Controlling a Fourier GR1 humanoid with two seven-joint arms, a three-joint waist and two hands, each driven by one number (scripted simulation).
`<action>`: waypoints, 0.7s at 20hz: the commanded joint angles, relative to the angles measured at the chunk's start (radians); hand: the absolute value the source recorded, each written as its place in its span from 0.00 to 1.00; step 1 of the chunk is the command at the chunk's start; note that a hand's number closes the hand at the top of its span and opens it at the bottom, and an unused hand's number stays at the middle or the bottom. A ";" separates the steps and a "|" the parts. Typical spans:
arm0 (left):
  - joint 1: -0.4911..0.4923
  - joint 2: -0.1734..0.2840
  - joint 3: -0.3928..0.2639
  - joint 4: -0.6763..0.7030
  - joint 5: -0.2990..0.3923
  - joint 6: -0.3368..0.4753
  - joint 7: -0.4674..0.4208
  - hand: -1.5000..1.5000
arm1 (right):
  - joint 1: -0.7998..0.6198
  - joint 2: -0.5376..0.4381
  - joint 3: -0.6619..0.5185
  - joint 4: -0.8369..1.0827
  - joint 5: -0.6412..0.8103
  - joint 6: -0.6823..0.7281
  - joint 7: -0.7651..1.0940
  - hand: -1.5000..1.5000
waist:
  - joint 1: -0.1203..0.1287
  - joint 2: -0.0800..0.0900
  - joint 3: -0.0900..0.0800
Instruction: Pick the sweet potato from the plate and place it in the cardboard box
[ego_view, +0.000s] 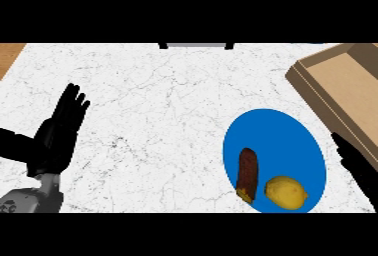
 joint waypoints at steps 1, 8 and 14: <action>-0.030 -0.041 -0.028 -0.016 -0.047 0.051 0.027 0.50 | -0.098 0.082 0.049 0.162 0.024 -0.007 0.076 0.00 | 0.003 0.002 0.001; 0.020 -0.027 0.009 -0.072 -0.039 0.012 0.060 0.50 | -0.104 0.202 0.157 0.143 0.187 -0.026 0.154 0.00 | -0.006 -0.003 0.001; -0.027 -0.045 0.035 -0.033 -0.064 0.008 0.067 0.50 | -0.160 0.254 0.105 0.220 0.198 0.033 0.149 0.00 | -0.006 -0.001 0.001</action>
